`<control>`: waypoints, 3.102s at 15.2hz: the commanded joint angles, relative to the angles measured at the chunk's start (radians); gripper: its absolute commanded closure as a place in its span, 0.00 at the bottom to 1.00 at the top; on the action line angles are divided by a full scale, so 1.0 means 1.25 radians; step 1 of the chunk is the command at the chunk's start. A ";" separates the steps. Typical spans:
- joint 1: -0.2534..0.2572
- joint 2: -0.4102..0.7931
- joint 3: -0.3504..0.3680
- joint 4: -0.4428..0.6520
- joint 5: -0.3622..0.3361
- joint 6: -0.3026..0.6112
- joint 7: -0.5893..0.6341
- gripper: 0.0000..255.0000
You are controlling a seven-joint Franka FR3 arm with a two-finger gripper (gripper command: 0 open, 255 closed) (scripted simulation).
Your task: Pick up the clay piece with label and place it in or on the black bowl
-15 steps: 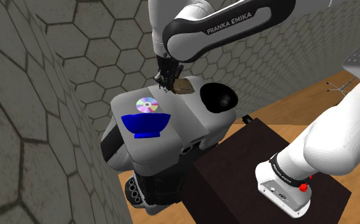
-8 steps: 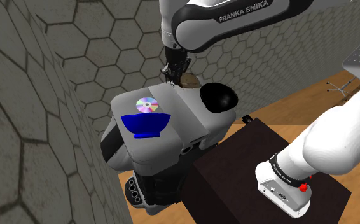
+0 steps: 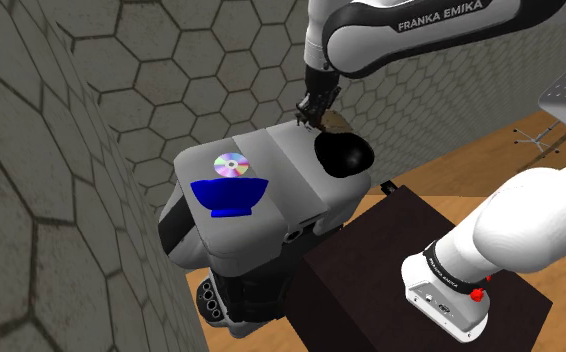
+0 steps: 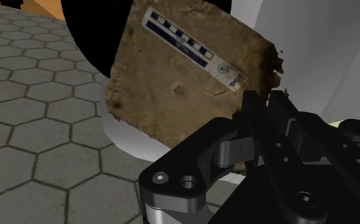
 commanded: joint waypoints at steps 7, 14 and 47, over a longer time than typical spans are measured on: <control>-0.036 -0.131 -0.086 -0.129 -0.006 0.013 -0.122 1.00; -0.039 -0.097 -0.082 -0.178 -0.015 0.096 -0.107 1.00; -0.033 -0.101 -0.074 -0.178 -0.010 0.090 -0.097 0.00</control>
